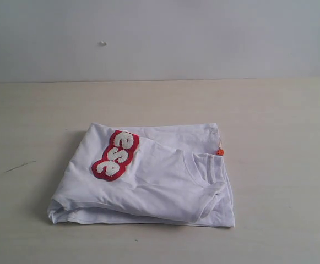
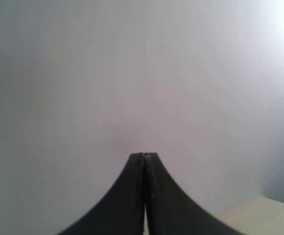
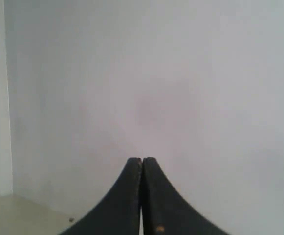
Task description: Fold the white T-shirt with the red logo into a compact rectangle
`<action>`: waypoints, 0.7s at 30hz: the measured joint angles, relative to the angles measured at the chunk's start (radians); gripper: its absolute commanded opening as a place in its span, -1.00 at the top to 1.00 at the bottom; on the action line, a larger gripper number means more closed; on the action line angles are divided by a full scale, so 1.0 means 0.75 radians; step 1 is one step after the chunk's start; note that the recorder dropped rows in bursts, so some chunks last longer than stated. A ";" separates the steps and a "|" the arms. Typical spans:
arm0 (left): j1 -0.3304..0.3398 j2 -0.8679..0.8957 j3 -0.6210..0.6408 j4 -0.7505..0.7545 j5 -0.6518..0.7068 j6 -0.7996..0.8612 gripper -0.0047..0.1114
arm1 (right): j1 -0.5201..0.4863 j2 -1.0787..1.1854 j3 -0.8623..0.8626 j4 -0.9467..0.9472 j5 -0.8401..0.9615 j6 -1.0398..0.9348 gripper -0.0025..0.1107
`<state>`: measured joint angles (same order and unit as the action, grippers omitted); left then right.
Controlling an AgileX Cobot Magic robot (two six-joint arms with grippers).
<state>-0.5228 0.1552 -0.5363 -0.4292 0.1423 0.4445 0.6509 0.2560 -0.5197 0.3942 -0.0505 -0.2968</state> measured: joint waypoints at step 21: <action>0.001 -0.008 0.000 0.002 0.000 0.000 0.92 | -0.597 -0.337 -0.054 -0.037 0.368 0.107 0.96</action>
<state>-0.5222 0.1490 -0.5363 -0.4276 0.1423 0.4445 0.2028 0.0034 -0.5600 0.3662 0.2257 -0.2168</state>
